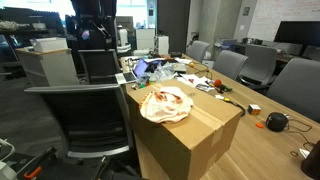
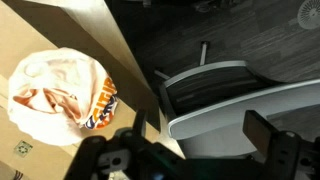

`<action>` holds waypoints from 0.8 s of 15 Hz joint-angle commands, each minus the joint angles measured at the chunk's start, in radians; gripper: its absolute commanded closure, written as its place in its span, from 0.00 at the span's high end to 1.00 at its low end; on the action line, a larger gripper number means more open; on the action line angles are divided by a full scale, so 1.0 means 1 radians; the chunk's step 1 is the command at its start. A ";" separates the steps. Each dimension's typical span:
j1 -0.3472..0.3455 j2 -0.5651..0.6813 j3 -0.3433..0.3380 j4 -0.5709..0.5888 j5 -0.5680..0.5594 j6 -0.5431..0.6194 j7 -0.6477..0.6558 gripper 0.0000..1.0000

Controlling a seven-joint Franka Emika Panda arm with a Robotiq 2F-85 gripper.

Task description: Pick up the cloth from the box and put it on the chair's headrest

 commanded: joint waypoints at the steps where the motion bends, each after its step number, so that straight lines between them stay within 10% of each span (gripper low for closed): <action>1: -0.005 0.000 0.004 0.006 0.003 -0.003 -0.002 1.00; 12: -0.005 -0.005 0.004 0.015 0.003 -0.003 -0.002 1.00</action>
